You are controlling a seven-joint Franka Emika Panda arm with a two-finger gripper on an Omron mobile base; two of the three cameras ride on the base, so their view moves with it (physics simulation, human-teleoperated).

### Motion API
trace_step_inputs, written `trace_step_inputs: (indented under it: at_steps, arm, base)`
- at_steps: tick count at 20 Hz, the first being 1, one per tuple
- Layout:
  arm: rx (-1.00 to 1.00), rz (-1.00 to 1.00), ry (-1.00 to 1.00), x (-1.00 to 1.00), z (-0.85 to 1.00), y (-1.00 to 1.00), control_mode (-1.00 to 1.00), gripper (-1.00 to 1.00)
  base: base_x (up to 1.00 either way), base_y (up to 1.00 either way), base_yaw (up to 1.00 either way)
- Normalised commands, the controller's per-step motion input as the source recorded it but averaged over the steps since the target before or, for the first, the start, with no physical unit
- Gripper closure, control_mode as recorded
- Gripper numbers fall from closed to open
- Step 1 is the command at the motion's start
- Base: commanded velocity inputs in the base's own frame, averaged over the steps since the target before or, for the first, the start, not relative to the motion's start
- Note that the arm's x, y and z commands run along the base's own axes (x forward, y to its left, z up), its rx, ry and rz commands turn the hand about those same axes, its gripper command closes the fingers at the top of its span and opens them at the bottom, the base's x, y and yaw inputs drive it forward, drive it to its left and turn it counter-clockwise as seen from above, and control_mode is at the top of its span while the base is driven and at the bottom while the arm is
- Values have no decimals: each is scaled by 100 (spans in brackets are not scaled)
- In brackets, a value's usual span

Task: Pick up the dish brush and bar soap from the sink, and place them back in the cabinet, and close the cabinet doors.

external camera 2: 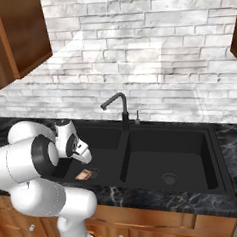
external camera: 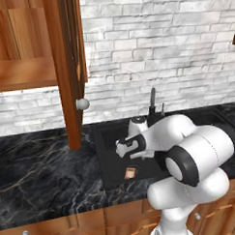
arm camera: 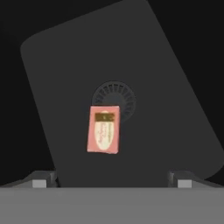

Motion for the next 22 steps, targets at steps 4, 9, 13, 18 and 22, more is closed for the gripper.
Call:
trace_step_inputs:
  at_steps: [4, 9, 13, 18, 22]
  arm:
    - [0, 0, 0, 12, -26, 0, -100, -100]
    - [0, 0, 1, 13, -24, 0, -100, -100]
    - [0, 0, 1, 12, -20, 0, -100, -100]
    - [0, 0, 0, 17, -24, 4, -100, -100]
    - [0, 0, 2, 15, -22, 6, -100, -100]
  base:
    - [0, 0, 0]
    - [0, 0, 0]
    - [0, 0, 0]
    - [0, 0, 0]
    - [0, 0, 0]
